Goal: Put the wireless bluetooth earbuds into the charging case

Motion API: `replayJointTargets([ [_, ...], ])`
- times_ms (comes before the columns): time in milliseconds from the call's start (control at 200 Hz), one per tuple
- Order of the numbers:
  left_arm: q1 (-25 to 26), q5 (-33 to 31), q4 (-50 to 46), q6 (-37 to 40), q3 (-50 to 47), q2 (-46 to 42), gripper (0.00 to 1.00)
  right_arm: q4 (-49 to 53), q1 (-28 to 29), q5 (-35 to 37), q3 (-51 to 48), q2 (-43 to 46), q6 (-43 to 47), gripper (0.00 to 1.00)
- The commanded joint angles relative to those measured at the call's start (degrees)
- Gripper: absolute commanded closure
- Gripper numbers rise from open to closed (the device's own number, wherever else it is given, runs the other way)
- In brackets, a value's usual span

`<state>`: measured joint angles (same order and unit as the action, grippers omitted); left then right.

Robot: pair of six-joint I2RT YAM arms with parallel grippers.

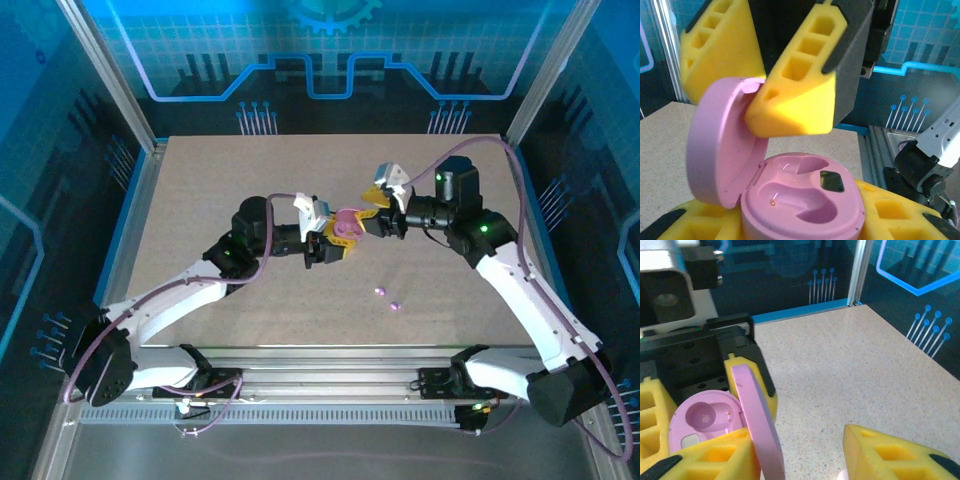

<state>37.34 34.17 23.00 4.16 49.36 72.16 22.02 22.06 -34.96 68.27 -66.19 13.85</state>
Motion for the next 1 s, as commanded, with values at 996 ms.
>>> replayJointTargets([
  [996, -2.36, -16.07, 15.21, -2.80, -9.31, -6.17, 0.61, 24.01, 1.95, 23.73, -22.77, -8.65, -45.78, 0.57],
])
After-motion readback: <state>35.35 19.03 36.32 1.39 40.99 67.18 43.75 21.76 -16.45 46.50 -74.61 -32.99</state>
